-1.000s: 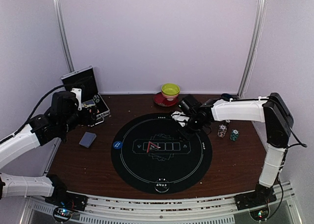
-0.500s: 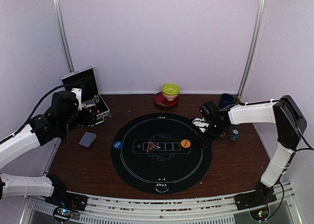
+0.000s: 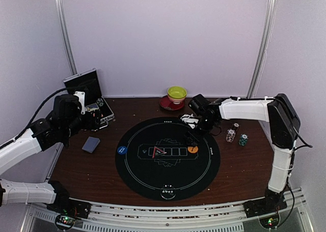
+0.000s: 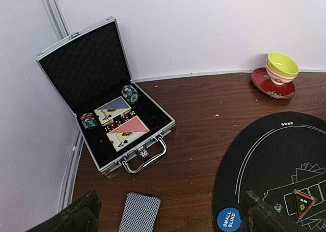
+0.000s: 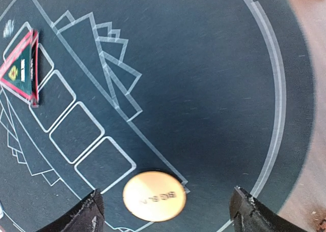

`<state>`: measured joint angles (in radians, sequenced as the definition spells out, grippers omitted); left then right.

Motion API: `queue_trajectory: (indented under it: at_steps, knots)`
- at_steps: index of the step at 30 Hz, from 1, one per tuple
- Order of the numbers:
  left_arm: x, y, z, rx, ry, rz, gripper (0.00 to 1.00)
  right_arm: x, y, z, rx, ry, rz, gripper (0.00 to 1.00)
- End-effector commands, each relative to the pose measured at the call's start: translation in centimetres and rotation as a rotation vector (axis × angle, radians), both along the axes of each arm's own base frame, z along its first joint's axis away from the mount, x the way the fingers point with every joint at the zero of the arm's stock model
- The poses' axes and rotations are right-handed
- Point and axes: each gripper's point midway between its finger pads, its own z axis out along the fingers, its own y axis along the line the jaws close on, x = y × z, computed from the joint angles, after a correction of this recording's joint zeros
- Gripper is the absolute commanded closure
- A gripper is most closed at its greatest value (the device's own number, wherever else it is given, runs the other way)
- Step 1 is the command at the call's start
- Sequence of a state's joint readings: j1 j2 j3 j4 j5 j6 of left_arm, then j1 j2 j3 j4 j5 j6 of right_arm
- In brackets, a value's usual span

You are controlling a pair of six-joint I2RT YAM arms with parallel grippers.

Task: Distribute texas hold em gaming equipment
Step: Pick up the big blind button from the poker table mat.

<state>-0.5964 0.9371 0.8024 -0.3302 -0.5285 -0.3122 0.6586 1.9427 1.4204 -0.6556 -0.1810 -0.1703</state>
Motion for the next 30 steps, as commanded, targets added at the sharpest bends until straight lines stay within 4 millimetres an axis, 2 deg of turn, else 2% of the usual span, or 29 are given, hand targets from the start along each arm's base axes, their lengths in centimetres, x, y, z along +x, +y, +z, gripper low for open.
queue_trajectory:
  at_steps: [1,14,30]
  knots:
    - [0.3,-0.2,0.6,-0.008,-0.025,-0.011,0.02,-2.0,0.3,-0.7,-0.059,0.076,0.044,0.12]
    - [0.3,-0.2,0.6,-0.006,-0.024,-0.011,0.02,-2.3,-0.8,-2.5,-0.153,0.081,0.029,0.14]
    - [0.4,-0.1,0.7,-0.003,-0.027,-0.007,0.02,-2.1,-0.6,-4.4,-0.181,0.108,0.046,0.22]
